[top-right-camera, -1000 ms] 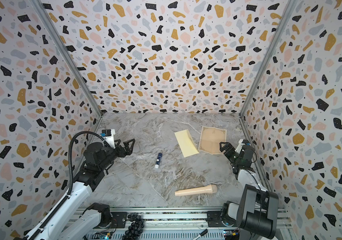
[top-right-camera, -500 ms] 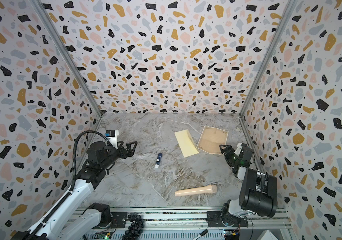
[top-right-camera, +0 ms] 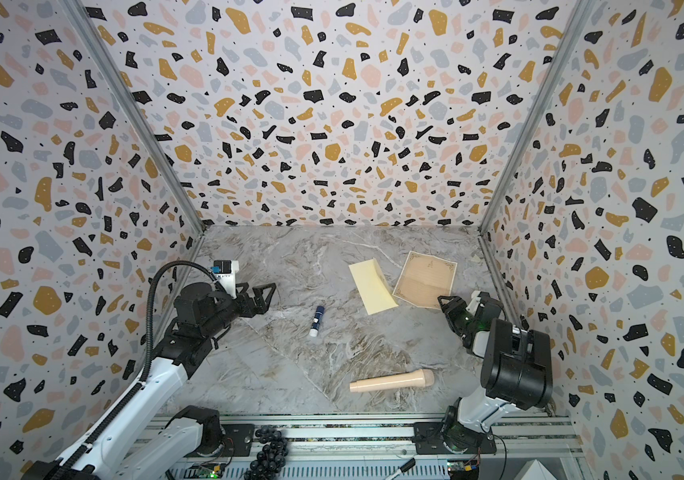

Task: Place the letter into the envelope and seal it
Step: 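Reach the right gripper to the tan letter's edge nearest the robot and grasp it, then lift the letter with the right gripper and carry it toward the left gripper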

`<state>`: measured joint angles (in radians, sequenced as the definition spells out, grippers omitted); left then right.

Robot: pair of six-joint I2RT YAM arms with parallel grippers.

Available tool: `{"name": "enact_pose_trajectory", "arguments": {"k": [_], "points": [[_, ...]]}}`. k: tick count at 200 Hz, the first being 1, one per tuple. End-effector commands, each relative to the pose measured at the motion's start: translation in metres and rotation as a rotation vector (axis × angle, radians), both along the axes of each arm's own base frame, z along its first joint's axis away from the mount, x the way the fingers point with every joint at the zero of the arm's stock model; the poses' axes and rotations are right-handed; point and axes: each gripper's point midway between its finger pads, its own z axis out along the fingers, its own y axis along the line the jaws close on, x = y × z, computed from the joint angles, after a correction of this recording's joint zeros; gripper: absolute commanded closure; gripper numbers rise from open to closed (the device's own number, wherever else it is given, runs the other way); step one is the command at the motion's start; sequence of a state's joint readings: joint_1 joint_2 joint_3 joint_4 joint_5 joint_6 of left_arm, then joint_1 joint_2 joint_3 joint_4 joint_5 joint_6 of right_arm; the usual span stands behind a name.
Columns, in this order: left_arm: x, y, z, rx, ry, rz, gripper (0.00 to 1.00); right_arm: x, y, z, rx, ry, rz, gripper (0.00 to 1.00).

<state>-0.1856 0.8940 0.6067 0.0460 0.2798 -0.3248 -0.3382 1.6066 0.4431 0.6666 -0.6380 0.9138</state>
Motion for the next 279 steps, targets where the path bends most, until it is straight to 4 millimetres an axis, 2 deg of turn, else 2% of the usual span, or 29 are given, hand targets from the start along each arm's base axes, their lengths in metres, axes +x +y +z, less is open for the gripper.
{"name": "enact_pose_trajectory", "arguments": {"k": [1,46,79,116,136,161,186,203,221,245,258,279], "points": [[0.003,-0.003,0.024,-0.013,-0.068,-0.016,0.0,0.008,0.003,0.008,0.011,-0.047,0.021,0.52],[0.002,-0.007,0.03,-0.034,-0.07,-0.036,0.0,0.019,0.003,0.012,0.029,-0.078,0.035,0.81],[0.002,-0.007,0.033,-0.035,-0.076,-0.037,0.0,0.029,0.004,0.036,0.019,-0.151,0.053,0.99],[0.003,-0.01,0.036,-0.034,-0.073,-0.053,0.0,0.037,-0.001,0.087,-0.047,-0.275,0.053,1.0],[0.002,-0.012,0.037,-0.039,-0.072,-0.063,0.0,0.039,0.001,0.125,-0.092,-0.364,0.066,1.0],[0.0,-0.017,0.042,-0.063,-0.074,-0.089,0.0,0.038,0.014,0.177,-0.164,-0.484,0.118,1.0],[-0.003,-0.022,0.047,-0.096,-0.085,-0.12,0.0,0.029,0.044,0.23,-0.237,-0.63,0.216,1.0],[-0.005,-0.028,0.052,-0.12,-0.097,-0.153,0.0,0.019,0.074,0.261,-0.288,-0.734,0.32,1.0],[-0.007,-0.033,0.057,-0.14,-0.113,-0.185,0.0,0.007,0.111,0.285,-0.354,-0.82,0.461,1.0],[-0.01,-0.038,0.057,-0.136,-0.115,-0.225,0.0,-0.012,0.17,0.296,-0.469,-0.882,0.69,1.0],[-0.012,-0.039,0.056,-0.116,-0.116,-0.236,0.0,-0.023,0.204,0.293,-0.553,-0.9,0.813,1.0],[-0.012,-0.037,0.054,-0.069,-0.114,-0.24,0.0,-0.041,0.246,0.283,-0.685,-0.91,0.962,1.0]]}}
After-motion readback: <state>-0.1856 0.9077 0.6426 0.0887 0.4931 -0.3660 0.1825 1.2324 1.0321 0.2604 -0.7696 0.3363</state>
